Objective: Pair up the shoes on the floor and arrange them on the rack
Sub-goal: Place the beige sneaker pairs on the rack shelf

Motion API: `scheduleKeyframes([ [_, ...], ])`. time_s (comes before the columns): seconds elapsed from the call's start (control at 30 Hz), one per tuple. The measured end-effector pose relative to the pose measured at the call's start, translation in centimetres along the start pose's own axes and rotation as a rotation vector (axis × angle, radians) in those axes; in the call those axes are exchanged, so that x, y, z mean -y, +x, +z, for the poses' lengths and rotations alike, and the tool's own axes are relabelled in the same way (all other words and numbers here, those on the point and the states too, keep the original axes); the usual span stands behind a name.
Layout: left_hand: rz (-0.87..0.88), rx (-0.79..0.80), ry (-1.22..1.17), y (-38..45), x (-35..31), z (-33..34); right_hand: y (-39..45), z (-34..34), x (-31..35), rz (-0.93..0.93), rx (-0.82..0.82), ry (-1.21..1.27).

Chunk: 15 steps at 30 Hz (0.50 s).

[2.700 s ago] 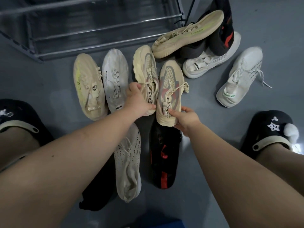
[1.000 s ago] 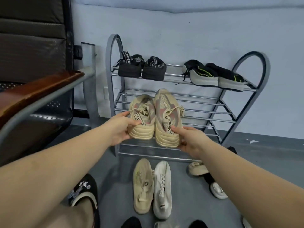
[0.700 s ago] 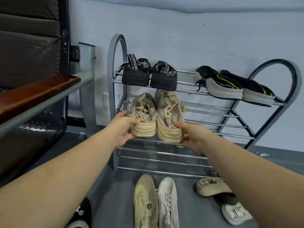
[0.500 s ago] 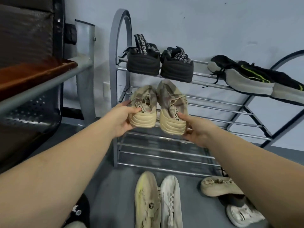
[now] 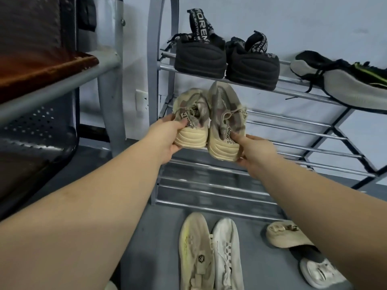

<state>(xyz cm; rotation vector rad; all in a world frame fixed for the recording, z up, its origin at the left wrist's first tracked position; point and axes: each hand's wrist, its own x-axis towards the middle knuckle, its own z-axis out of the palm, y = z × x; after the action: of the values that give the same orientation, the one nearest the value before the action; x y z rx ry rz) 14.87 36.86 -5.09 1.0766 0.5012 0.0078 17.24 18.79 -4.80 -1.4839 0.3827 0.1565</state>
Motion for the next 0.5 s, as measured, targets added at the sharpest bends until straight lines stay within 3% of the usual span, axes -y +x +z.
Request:
scheduleKeyframes([
  [0.2, 0.049, 0.001, 0.167, -0.9, -0.3, 0.1, -0.1, 0.2, -1.5, -0.061, -0.084, -0.021],
  [0.4, 0.206, -0.069, 0.458, -0.5, 0.0, 0.2, 0.3, -0.3, -0.9, -0.016, -0.193, 0.001],
  [0.5, 0.212, -0.041, 0.543, -0.8, -0.1, 0.2, 0.4, -0.3, 0.4, -0.022, -0.144, -0.093],
])
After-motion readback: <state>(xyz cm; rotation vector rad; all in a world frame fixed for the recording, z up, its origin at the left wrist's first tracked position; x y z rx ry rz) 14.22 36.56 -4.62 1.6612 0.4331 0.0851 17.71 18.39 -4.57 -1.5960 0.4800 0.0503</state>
